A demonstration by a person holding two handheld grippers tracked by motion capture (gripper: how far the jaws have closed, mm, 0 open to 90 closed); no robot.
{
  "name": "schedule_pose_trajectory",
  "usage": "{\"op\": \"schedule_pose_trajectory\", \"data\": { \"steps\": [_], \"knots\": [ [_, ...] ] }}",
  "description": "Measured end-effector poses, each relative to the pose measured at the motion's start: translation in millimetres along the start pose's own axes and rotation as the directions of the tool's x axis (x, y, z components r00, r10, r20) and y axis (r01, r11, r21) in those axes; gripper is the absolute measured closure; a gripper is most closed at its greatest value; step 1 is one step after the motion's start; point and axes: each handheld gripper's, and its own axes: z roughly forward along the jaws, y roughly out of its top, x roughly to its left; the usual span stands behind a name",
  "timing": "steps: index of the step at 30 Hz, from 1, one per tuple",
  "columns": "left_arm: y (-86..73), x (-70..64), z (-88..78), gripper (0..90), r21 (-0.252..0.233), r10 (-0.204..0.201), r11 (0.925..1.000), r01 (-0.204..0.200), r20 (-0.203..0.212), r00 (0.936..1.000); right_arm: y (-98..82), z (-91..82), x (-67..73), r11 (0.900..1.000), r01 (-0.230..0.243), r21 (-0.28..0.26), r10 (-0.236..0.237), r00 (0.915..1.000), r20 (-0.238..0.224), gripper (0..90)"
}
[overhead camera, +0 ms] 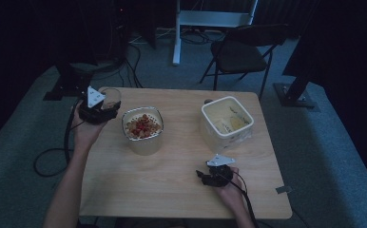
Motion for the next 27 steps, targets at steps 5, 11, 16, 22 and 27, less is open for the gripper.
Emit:
{"op": "schedule_pose_trajectory", "data": {
  "steps": [5, 11, 16, 22, 27],
  "knots": [
    [1.8, -1.6, 0.0, 34.8, 0.036, 0.067, 0.9972, -0.066, -0.016, 0.9976, 0.0, 0.0, 0.1, 1.0, -0.001, 0.0, 0.001, 1.0, 0.0, 40.7],
    [4.0, -1.3, 0.8, 34.9, 0.081, 0.11, 0.9908, -0.109, -0.013, 0.9938, 0.0, 0.0, 0.2, 1.0, 0.0, 0.0, 0.0, 1.0, 0.0, 40.7],
    [7.6, -1.8, 2.1, 34.8, 0.115, 0.156, 0.9814, -0.154, -0.014, 0.9876, 0.0, 0.0, 0.3, 1.0, -0.001, 0.0, 0.001, 1.0, 0.0, 40.7],
    [13.4, -2.1, 3.4, 34.9, 0.137, 0.185, 0.9736, -0.182, -0.005, 0.9828, -0.1, 0.0, 0.3, 1.0, -0.001, -0.001, 0.001, 1.0, 0.001, 40.7],
    [15.7, -6.6, 7.1, 34.8, 0.164, 0.232, 0.9598, -0.228, -0.003, 0.9728, 0.0, 0.0, 0.3, 1.0, -0.001, -0.001, 0.001, 1.0, 0.0, 40.7]
  ]
}}
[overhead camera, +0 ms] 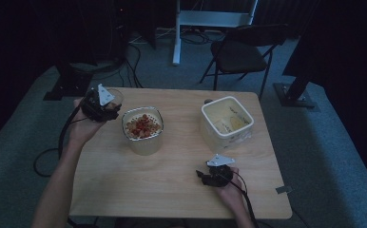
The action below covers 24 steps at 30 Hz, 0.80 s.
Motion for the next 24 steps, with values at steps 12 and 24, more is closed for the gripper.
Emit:
{"op": "schedule_pose_trajectory", "data": {
  "steps": [12, 24],
  "knots": [
    [7.0, -14.2, 5.9, 34.8, 0.053, 0.137, 0.9895, -0.135, -0.042, 0.9897, 0.0, 0.0, 0.0, 1.0, 0.0, 0.0, 0.0, 1.0, 0.0, 40.7],
    [15.0, -24.8, 10.7, 34.9, 0.107, 0.267, 0.9603, -0.258, -0.082, 0.9602, 0.0, 0.0, 0.0, 1.0, 0.0, 0.0, 0.0, 1.0, 0.0, 40.7]
  ]
}}
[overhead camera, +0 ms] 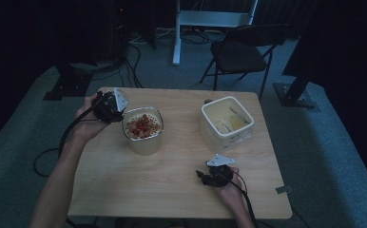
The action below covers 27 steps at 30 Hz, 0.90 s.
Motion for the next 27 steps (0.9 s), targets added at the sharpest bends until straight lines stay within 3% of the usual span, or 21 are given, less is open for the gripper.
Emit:
{"op": "schedule_pose_trajectory", "data": {
  "steps": [5, 8, 11, 17, 23, 26, 27],
  "knots": [
    [3.5, -3.2, 0.9, 34.9, 0.018, 0.057, 0.9982, -0.057, -0.02, 0.9981, 0.0, 0.0, 0.0, 1.0, 0.0, 0.0, 0.0, 1.0, 0.0, 40.7],
    [5.4, -4.5, -0.2, 34.9, 0.05, 0.116, 0.9922, -0.114, -0.037, 0.9926, 0.0, 0.0, 0.0, 1.0, 0.0, 0.0, 0.0, 1.0, 0.0, 40.7],
    [6.9, -5.9, -1.1, 35.0, 0.062, 0.15, 0.9872, -0.147, -0.05, 0.9874, 0.0, 0.0, 0.0, 1.0, 0.0, 0.0, 0.0, 1.0, 0.0, 40.7],
    [7.9, -9.0, -2.0, 34.9, 0.089, 0.242, 0.9681, -0.234, -0.088, 0.9664, 0.0, 0.0, 0.0, 1.0, 0.0, 0.0, 0.0, 1.0, 0.0, 40.7],
    [7.4, -13.3, -1.1, 34.9, 0.112, 0.301, 0.9505, -0.29, -0.102, 0.9481, 0.0, 0.0, 0.1, 1.0, 0.0, 0.0, 0.0, 1.0, 0.0, 40.7],
    [8.1, -16.6, 0.4, 34.9, 0.125, 0.336, 0.9378, -0.324, -0.097, 0.9367, 0.0, 0.0, 0.1, 1.0, 0.0, 0.0, 0.0, 1.0, 0.0, 40.7],
    [8.5, -17.9, 0.7, 34.9, 0.131, 0.356, 0.9305, -0.342, -0.1, 0.9292, 0.0, 0.0, 0.0, 1.0, 0.0, 0.0, 0.0, 1.0, 0.0, 40.7]
  ]
}}
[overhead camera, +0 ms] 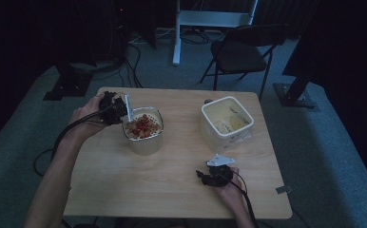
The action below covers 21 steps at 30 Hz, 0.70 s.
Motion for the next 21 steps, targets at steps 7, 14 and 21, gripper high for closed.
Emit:
{"op": "schedule_pose_trajectory", "data": {
  "steps": [7, 14, 21],
  "knots": [
    [6.9, -5.4, -1.9, 35.0, 0.008, 0.081, 0.9967, -0.08, -0.03, 0.9963, 0.0, 0.0, -0.1, 1.0, 0.001, -0.001, -0.001, 1.0, 0.0, 40.7],
    [12.9, -9.1, -4.6, 34.9, 0.007, 0.138, 0.9905, -0.138, -0.05, 0.9892, 0.0, 0.0, 0.0, 1.0, 0.001, -0.001, -0.001, 1.0, 0.0, 40.8],
    [14.3, -11.3, -4.4, 34.9, 0.022, 0.18, 0.9836, -0.179, -0.064, 0.9816, 0.0, 0.1, -0.1, 1.0, 0.001, -0.001, -0.001, 1.0, 0.0, 40.7]
  ]
}}
